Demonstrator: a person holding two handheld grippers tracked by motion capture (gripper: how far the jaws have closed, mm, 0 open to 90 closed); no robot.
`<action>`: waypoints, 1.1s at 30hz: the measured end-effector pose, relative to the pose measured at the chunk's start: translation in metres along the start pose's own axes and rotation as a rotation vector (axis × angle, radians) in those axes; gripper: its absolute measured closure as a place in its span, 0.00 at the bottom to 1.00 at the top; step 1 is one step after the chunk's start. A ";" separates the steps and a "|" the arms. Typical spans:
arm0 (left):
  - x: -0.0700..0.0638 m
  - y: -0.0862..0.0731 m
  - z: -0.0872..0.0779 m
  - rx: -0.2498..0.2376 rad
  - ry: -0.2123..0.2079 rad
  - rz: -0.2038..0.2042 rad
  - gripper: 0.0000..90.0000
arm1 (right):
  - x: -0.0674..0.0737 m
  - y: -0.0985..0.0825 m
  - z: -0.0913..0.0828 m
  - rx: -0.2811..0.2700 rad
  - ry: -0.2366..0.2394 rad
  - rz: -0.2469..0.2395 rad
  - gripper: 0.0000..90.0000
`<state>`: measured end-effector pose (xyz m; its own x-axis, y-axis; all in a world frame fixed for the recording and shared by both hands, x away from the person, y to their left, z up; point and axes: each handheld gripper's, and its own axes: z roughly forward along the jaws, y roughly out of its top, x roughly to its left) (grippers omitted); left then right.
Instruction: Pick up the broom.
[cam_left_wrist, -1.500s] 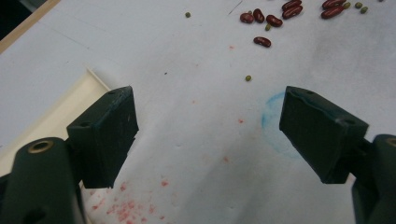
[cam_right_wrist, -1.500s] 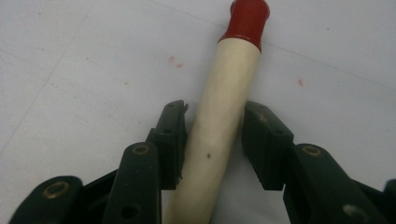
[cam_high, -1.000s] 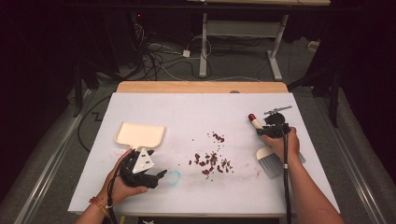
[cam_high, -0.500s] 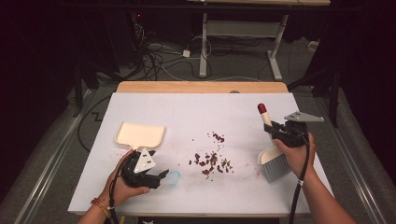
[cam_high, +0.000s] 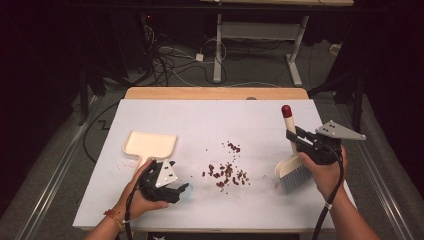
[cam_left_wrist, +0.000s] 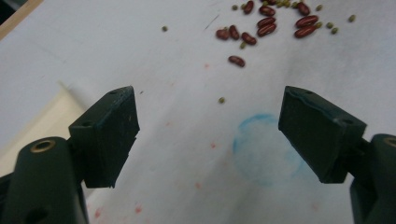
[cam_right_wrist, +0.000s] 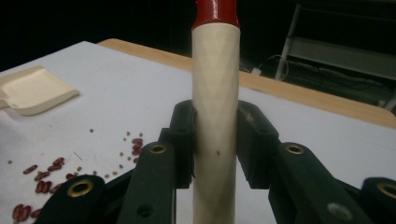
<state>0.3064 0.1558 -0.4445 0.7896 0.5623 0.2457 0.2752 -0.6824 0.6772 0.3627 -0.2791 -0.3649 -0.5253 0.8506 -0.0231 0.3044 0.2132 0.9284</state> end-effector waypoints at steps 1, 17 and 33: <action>-0.004 0.009 0.001 -0.009 -0.016 0.018 0.22 | 0.003 0.003 0.001 -0.008 0.002 -0.004 0.78; -0.036 0.088 0.014 -0.248 -0.231 -0.031 0.23 | 0.069 0.032 0.029 -0.101 0.032 -0.059 0.78; -0.042 0.114 0.046 -0.342 -0.252 -0.181 0.55 | 0.111 0.033 0.041 -0.135 0.074 -0.125 0.78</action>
<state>0.3295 0.0326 -0.4097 0.8658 0.4983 -0.0451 0.2576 -0.3668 0.8939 0.3469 -0.1577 -0.3520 -0.6110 0.7827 -0.1180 0.1271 0.2442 0.9614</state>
